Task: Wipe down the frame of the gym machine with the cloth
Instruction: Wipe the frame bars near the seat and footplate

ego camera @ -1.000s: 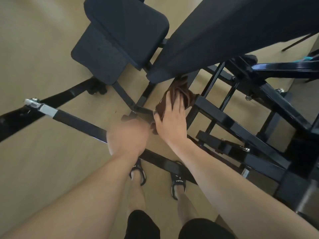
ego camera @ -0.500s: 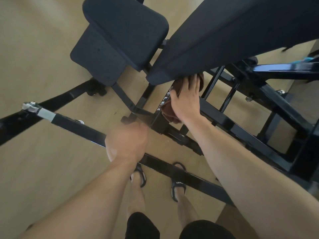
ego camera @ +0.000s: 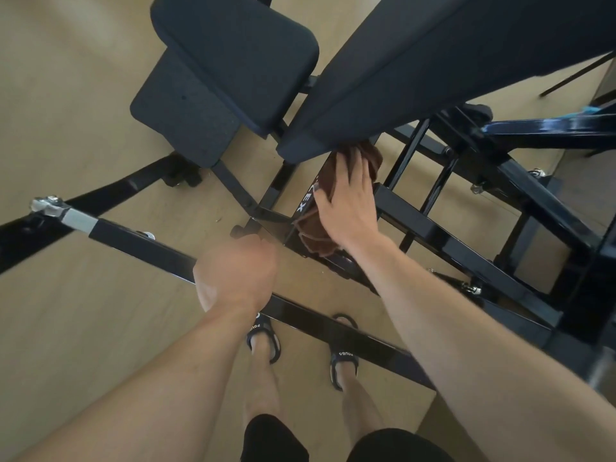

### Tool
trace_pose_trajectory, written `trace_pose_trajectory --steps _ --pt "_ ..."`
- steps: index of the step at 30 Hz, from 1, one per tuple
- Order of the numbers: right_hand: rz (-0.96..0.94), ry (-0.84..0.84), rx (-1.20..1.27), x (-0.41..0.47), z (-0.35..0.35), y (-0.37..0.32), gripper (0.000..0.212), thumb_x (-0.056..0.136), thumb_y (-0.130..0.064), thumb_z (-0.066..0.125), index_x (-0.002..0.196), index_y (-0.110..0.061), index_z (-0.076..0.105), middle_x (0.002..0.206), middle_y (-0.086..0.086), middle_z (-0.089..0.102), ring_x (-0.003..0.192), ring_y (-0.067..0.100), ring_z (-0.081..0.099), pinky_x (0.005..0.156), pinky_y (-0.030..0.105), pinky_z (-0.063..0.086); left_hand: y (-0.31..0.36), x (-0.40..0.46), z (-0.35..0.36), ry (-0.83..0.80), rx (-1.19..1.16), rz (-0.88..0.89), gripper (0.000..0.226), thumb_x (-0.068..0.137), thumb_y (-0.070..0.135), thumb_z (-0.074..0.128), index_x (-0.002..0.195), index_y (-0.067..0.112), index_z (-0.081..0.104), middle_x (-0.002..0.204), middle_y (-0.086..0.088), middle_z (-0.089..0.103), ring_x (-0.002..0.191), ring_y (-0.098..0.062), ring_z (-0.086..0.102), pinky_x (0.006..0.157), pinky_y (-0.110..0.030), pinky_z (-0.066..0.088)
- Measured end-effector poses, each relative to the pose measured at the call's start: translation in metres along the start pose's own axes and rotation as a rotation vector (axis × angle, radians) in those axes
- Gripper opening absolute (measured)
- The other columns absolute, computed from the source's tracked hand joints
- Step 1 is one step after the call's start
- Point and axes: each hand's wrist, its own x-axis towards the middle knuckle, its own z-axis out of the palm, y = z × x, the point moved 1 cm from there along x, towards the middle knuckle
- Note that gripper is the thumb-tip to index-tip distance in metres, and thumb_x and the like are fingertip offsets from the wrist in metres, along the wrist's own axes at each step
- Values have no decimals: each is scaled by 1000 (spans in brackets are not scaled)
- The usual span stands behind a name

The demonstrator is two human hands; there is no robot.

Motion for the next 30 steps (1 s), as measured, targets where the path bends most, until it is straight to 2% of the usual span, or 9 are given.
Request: trace_pose_trajectory --steps 4,8,11,13,17,22,25,28,30 --pt "-40 -3 62 5 -5 14 68 105 -39 46 163 -20 14 170 9 10 158 30 5 128 45 12 -2 0 3 34 -4 24 46 97 37 43 55 18 42 47 4 47 50 -18 49 57 -28 44" --pt "77 22 188 -9 4 -8 74 104 -33 51 164 -19 9 171 9 6 158 30 2 128 50 14 -3 0 5 45 14 31 46 96 36 43 54 19 40 46 5 44 47 -14 42 51 -24 27" --pt "61 -12 202 -42 16 -20 77 103 -35 53 164 -20 7 171 9 6 158 29 2 128 49 13 -4 1 5 42 31 4 45 94 38 44 56 15 43 46 2 47 49 -19 46 51 -26 33" --pt "47 -59 201 -50 18 -13 78 104 -38 51 164 -23 6 172 5 4 158 26 0 128 49 13 -3 1 4 41 39 -1 46 95 39 43 55 16 44 46 3 47 49 -19 46 52 -27 31" --pt "128 -35 242 4 -3 6 80 102 -44 52 164 -23 7 172 4 -1 158 26 0 128 51 13 -4 -1 3 43 34 16 47 97 38 45 54 19 46 46 4 48 49 -17 48 52 -26 33" --pt "153 13 321 40 -18 8 74 101 -37 50 163 -19 14 170 10 -1 157 32 0 127 52 16 -4 0 5 37 23 10 47 98 39 45 56 19 48 47 6 49 52 -18 51 56 -27 36" --pt "68 -16 112 2 -3 -6 73 103 -38 48 163 -18 12 170 13 6 156 36 5 127 54 18 -5 0 6 47 -7 23 46 96 36 48 53 19 43 45 6 45 51 -19 49 57 -28 37" --pt "-190 -98 -129 -57 15 -19 72 103 -42 46 164 -19 15 170 10 10 157 32 6 124 45 -1 -5 -1 4 59 -13 16 47 94 36 49 51 20 36 43 7 39 49 -18 44 54 -27 33" --pt "-328 -143 -203 -75 18 -18 68 103 -43 47 162 -20 22 170 7 15 157 29 8 124 41 -4 -4 -1 4 60 -12 21 48 94 36 48 51 21 33 43 8 37 48 -16 41 54 -27 29"
